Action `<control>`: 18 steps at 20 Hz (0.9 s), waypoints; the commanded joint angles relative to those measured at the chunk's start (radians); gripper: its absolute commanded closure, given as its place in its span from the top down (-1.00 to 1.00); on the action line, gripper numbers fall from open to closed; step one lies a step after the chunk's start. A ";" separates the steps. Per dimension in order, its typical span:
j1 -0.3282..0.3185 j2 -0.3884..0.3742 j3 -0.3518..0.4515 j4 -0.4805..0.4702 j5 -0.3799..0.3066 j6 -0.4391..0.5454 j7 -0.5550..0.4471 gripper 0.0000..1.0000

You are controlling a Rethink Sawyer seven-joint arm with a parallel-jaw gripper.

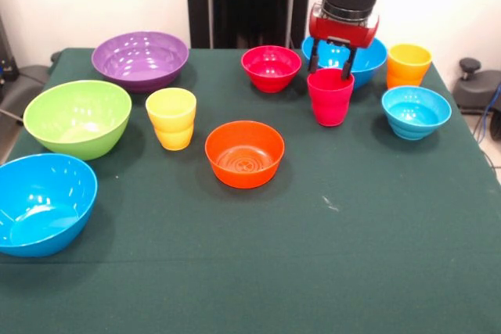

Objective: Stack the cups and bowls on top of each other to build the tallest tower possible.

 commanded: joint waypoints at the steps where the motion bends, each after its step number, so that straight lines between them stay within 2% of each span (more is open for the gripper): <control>1: -0.010 0.053 0.056 -0.065 0.029 -0.078 0.147 1.00; 18: 0.007 0.013 0.078 -0.066 0.077 -0.017 0.160 1.00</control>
